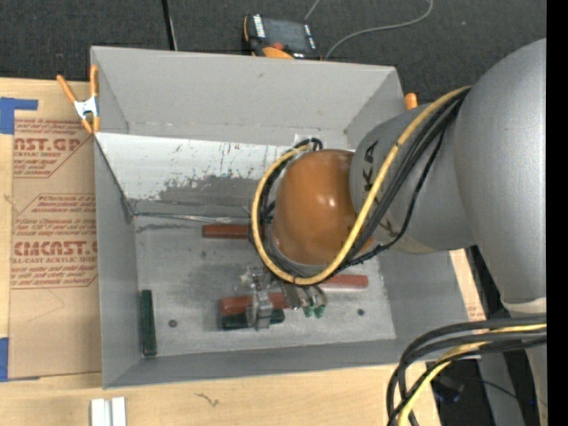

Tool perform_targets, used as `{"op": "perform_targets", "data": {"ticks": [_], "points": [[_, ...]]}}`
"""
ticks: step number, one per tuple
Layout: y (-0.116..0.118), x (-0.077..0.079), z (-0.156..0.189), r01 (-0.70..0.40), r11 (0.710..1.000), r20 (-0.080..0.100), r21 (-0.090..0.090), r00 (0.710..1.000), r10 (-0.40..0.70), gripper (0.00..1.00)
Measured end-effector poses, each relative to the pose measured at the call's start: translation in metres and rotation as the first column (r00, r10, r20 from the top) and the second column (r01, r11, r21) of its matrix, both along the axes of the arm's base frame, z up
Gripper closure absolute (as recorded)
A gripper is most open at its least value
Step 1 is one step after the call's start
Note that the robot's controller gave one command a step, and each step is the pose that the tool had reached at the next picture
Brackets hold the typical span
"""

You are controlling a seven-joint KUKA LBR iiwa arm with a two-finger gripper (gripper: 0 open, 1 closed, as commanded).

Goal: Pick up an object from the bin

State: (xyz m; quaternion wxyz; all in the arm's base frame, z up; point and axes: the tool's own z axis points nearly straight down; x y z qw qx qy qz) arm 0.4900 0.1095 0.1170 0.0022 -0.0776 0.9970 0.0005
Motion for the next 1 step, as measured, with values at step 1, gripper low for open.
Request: {"op": "perform_targets", "data": {"ticks": [1], "points": [[0.0005, 0.0009, 0.0453, 0.000, 1.000, 0.001, 0.000, 1.000, 0.000, 1.00]]}}
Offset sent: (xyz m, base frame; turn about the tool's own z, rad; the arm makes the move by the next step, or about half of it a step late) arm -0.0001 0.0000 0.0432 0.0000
